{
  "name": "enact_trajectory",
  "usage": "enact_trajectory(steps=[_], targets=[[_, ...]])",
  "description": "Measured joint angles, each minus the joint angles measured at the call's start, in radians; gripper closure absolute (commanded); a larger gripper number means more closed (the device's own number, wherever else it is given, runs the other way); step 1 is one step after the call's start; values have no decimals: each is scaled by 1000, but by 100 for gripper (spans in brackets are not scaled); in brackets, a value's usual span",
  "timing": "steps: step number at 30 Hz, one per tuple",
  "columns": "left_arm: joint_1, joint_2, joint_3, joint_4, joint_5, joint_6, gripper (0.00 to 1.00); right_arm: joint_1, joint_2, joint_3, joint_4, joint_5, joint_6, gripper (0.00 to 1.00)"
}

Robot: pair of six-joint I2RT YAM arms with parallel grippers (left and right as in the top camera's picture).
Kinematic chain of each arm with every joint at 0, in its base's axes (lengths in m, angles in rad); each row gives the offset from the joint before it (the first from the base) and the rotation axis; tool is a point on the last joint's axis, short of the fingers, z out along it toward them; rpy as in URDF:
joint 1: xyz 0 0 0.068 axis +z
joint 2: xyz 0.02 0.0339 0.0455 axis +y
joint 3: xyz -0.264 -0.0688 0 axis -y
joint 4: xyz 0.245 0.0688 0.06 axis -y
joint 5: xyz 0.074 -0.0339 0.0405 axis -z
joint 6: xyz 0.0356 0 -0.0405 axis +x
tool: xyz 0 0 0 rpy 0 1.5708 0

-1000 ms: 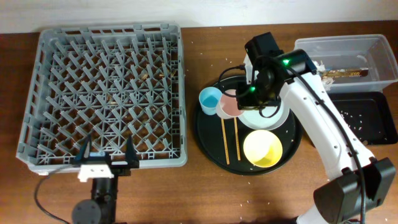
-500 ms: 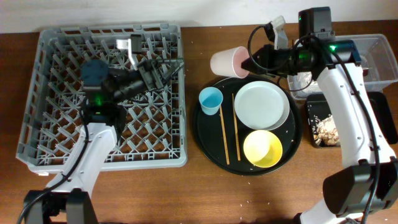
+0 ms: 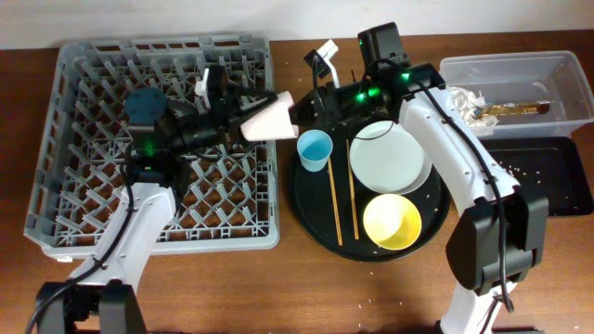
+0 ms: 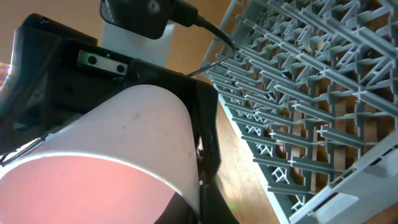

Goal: Sort waste into correct bins and load items into the dishwasher rack
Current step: 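Hand the pink cup to the left gripper and place it in the rack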

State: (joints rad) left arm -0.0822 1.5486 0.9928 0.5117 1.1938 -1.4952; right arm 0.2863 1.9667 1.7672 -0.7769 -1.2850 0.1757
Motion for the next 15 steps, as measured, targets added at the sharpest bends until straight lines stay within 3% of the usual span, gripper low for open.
enact_trajectory(steps=[8, 9, 10, 11, 13, 15], targets=[[0, 0, 0, 9, 3, -1, 56, -16, 0, 0, -8, -39, 2, 95], [-2, 0, 1, 11, 4, -1, 61, -18, 0, 0, -8, -45, 0, 82], [-2, 0, 2, 12, 4, -1, 67, -18, 1, 0, -5, -43, -5, 59], [-3, 0, 1, 6, 21, 1, 68, -31, 1, 0, 0, -42, -3, 48], [18, 0, 1, 5, 42, 29, 68, -77, 1, 0, 8, -18, -3, 34], [74, 0, 1, 5, 55, 80, 65, -137, 2, 0, -3, 31, -3, 26]])
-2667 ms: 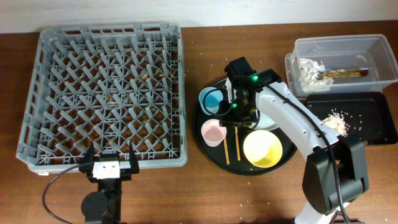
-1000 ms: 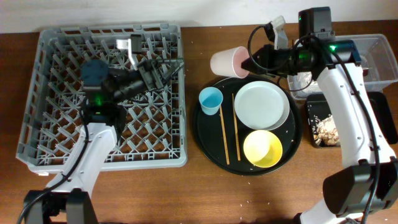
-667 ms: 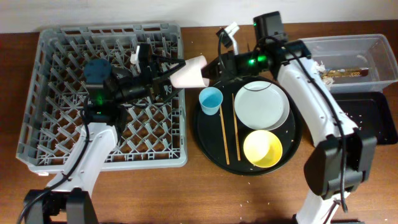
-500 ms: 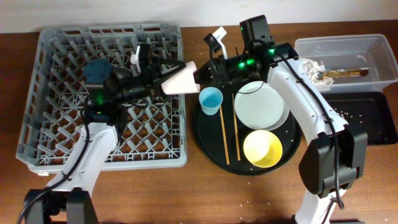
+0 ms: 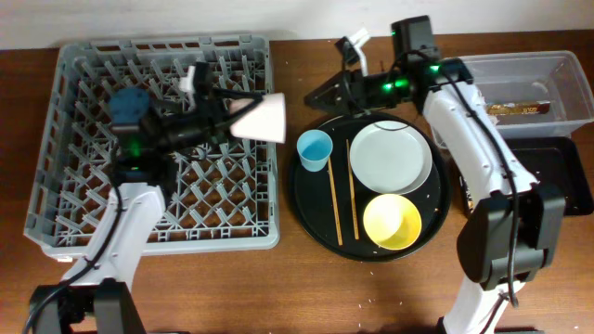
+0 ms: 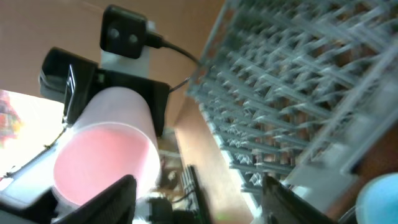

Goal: Sort waste into correct bins and load items into the dishwasher rack
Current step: 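Hand the pink cup to the left gripper and place it in the rack, then pass the blue cup from right to left gripper, place it in the rack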

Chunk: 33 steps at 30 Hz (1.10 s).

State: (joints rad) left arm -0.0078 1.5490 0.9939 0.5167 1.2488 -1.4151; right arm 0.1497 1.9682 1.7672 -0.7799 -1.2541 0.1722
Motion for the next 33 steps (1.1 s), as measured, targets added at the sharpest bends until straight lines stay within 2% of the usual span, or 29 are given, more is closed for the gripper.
enact_trajectory(steps=[2, 3, 4, 6, 7, 9, 10, 13, 15, 19, 20, 21, 22, 23, 28, 30, 31, 32, 33], targets=[[64, 0, 0, -5, -8, 105, 62, -72, 0, 1, -68, 80, -24, 26], [102, 0, 3, -58, -42, 172, 61, -89, 0, 4, -146, 144, -40, 25], [140, 0, 22, -206, -123, 261, 61, -90, 0, 5, -200, 222, -52, 25], [160, 5, 130, -612, -320, 460, 61, -90, -1, 6, -301, 381, -74, 25], [147, 12, 268, -805, -457, 599, 61, -90, -1, 6, -323, 458, -82, 25], [100, 14, 484, -1177, -653, 774, 61, -90, -2, 6, -345, 526, -95, 26], [32, 8, 581, -1302, -793, 874, 62, -90, -2, 6, -363, 586, -100, 25], [-150, 13, 607, -1550, -1058, 961, 62, -90, -2, 6, -399, 674, -103, 25], [-258, 58, 609, -1633, -1196, 975, 62, -90, -2, 6, -407, 700, -105, 26], [-361, 270, 608, -1706, -1272, 982, 62, -90, -2, 6, -422, 715, -105, 25], [-366, 318, 608, -1725, -1281, 982, 58, -90, -2, 6, -422, 716, -105, 25], [-366, 359, 608, -1726, -1287, 985, 39, -90, -2, 6, -422, 716, -105, 25], [-366, 385, 608, -1719, -1299, 986, 24, -90, -2, 6, -422, 716, -105, 25], [-366, 410, 609, -1706, -1319, 990, 19, -89, -2, 6, -422, 716, -105, 22], [-365, 438, 627, -1724, -1340, 1000, 16, -29, -2, 6, -349, 724, -104, 22], [-358, 438, 784, -1798, -1340, 1000, 16, -5, -2, 6, -335, 729, -94, 23], [-352, 430, 846, -1823, -1340, 1000, 16, -1, -2, 6, -330, 733, -90, 26], [-336, 420, 943, -1834, -1339, 1000, 16, 14, 3, 6, -322, 735, -79, 41], [-313, 386, 1014, -1833, -1339, 995, 17, 38, 19, 6, -315, 734, -69, 49]])
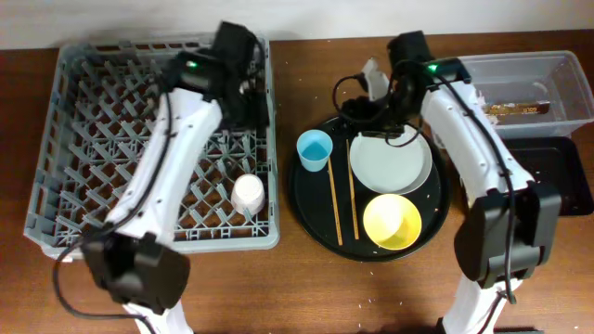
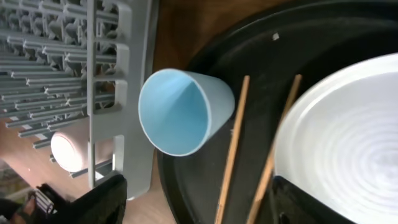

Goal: Sort waste into correct bins and load items into the dishwasher rack
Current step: 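Pass the blue cup from right to left gripper, place it in the rack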

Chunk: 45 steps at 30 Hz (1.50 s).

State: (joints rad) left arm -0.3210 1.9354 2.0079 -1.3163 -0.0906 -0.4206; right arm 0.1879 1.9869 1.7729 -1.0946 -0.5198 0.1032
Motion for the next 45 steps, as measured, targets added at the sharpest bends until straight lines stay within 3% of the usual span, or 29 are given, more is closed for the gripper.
enact_trajectory(steps=[4, 6, 9, 12, 15, 20, 22, 26, 30, 33, 34, 38, 39, 40, 41, 42, 45], targets=[[72, -34, 56, 40, 0, -47, 21, 86, 114, 0, 56, 122, 61, 68], [71, -34, 56, 55, 0, -53, 22, 108, 158, 0, 75, 180, 85, 96], [71, -34, 56, 64, 2, -55, 21, 101, 169, 1, 63, 183, 110, 96], [81, -34, 55, 68, 156, -47, 1, -3, 100, 28, 60, -83, 77, 96], [166, -34, 53, 117, 512, 2, 1, -116, -13, 52, 195, -367, 57, 96], [233, 6, 43, 248, 1225, 161, 1, -82, -10, 49, 497, -643, 177, 96], [233, 64, 41, 243, 1348, 197, 1, -81, -9, 48, 602, -702, 240, 96], [227, 116, 38, 247, 1414, 212, 1, -77, -9, 48, 632, -739, 288, 96], [226, 116, 37, 316, 1543, 219, 1, 18, -7, 48, 644, -727, 293, 96], [226, 116, 37, 316, 1574, 219, 11, 46, -7, 48, 651, -722, 294, 96], [226, 116, 37, 316, 1579, 220, 27, 47, -7, 48, 654, -716, 294, 96], [226, 116, 36, 319, 1582, 226, 34, 47, -7, 48, 657, -714, 306, 96], [226, 116, 36, 319, 1583, 227, 42, 47, -7, 48, 658, -711, 309, 96], [227, 116, 36, 319, 1582, 227, 53, 47, -7, 48, 660, -706, 312, 71], [227, 116, 36, 319, 1580, 227, 63, 47, -7, 48, 661, -702, 312, 39], [227, 116, 36, 318, 1579, 226, 68, 45, -6, 48, 660, -657, 312, 24], [226, 116, 36, 315, 1511, 226, 69, -19, -6, 51, 595, -605, 302, 18]])
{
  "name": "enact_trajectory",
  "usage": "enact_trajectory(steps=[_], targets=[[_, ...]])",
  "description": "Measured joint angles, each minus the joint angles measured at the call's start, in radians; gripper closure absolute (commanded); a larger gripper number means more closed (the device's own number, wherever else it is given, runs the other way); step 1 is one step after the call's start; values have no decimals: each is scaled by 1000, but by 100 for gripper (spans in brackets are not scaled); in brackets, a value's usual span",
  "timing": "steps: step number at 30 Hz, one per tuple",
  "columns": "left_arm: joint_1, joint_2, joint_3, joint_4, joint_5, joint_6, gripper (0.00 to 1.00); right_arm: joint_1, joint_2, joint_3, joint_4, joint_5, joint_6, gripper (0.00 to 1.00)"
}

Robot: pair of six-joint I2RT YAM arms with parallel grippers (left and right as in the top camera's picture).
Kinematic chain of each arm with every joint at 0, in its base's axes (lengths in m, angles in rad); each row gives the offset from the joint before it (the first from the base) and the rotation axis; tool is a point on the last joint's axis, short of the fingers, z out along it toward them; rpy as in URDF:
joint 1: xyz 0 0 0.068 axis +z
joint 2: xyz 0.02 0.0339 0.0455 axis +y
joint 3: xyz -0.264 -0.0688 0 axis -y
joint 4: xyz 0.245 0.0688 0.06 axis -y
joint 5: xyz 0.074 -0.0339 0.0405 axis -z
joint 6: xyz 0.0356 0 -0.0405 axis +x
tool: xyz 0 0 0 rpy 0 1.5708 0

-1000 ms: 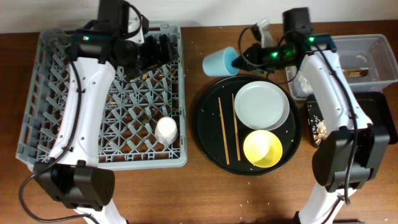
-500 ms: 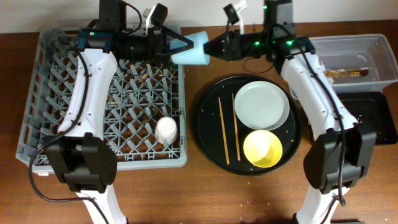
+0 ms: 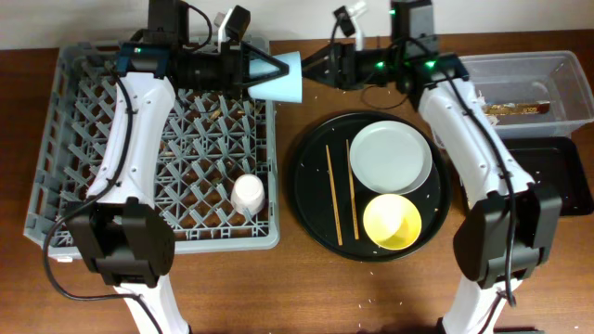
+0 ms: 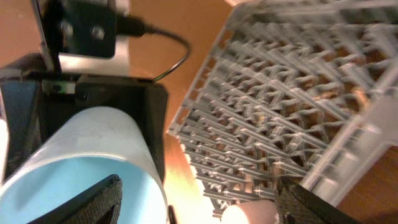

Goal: Sort waste into correct bins and load items into the dishwasher rack
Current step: 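Pass the blue cup from right to left gripper, place it in the rack, then grasp the yellow bowl with the left gripper and place it in the rack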

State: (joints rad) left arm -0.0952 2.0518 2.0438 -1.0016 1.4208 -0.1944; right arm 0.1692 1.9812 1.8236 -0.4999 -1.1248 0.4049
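My left gripper (image 3: 264, 70) is shut on a light blue cup (image 3: 286, 77), held on its side above the back right corner of the grey dishwasher rack (image 3: 56, 139). The cup's mouth faces my right gripper (image 3: 314, 65), which stands open just to its right. In the right wrist view the blue cup (image 4: 93, 168) fills the lower left and my right gripper (image 4: 198, 186) has its fingers spread wide, with nothing between them. A pale pink cup (image 3: 248, 193) stands upside down in the rack, and the pink cup (image 4: 249, 214) also shows at the bottom edge.
The round black tray (image 3: 311, 213) holds a white plate (image 3: 390, 158), a yellow bowl (image 3: 392, 221) and two chopsticks (image 3: 331, 190). A clear bin (image 3: 506, 60) with paper scraps sits at the back right, a black bin (image 3: 557, 176) in front of it.
The blue cup has left the tray and is now in my left gripper above the rack's back right corner. My right gripper has moved from over the tray up to the cup's mouth.
Both grippers met at the pink cup over the rack's right edge. Then my left gripper held it alone and the right stood off, open. Then the pink cup stood upside down in the rack while my right gripper was by the blue cup. Now my left gripper holds the blue cup.
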Motion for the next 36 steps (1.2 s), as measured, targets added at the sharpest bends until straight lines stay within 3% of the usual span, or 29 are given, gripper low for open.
enact_trajectory(steps=[2, 6, 7, 10, 12, 15, 17, 18, 19, 22, 25, 27, 30, 33, 36], targets=[[0, 0, 3, -46, -169, -11, 69, -70, 1, 6, -174, 31, -50, 17], [-39, 0, 37, -294, -897, -32, 68, -136, 6, 9, -509, 296, -222, 18], [-60, 0, 43, -332, -1022, -34, 69, -134, 6, 9, -567, 395, -243, 18], [-150, 1, 45, -412, -1317, -42, 68, -134, 6, 8, -635, 566, -278, 18], [-191, 14, 47, -411, -1439, -72, 69, -134, 6, 8, -648, 610, -282, 18], [-208, 161, 51, -347, -1492, -87, 67, -134, 6, 8, -651, 630, -285, 18], [-210, 231, 51, -291, -1497, -87, 28, -134, 6, 8, -655, 631, -286, 18], [-212, 254, 51, -277, -1498, -90, 17, -134, 6, 8, -660, 632, -290, 20], [-209, 265, 51, -274, -1507, -95, 13, -134, 6, 8, -661, 637, -295, 25], [-207, 268, 124, -344, -1507, -98, 13, -134, 6, 10, -670, 639, -300, 25], [-213, 280, 379, -478, -1506, -98, 14, -156, -21, 77, -714, 650, -301, 24], [-229, 278, 513, -544, -1487, -98, 14, -217, -146, 138, -740, 670, -301, 24], [-334, 280, 541, -556, -1385, -97, 16, -316, -263, 156, -788, 676, -300, 25], [-509, 310, 542, -435, -1345, -101, 25, -429, -258, 156, -853, 688, -300, 28], [-620, 477, 545, -276, -1412, -208, 37, -431, -258, 156, -871, 743, -300, 28]])
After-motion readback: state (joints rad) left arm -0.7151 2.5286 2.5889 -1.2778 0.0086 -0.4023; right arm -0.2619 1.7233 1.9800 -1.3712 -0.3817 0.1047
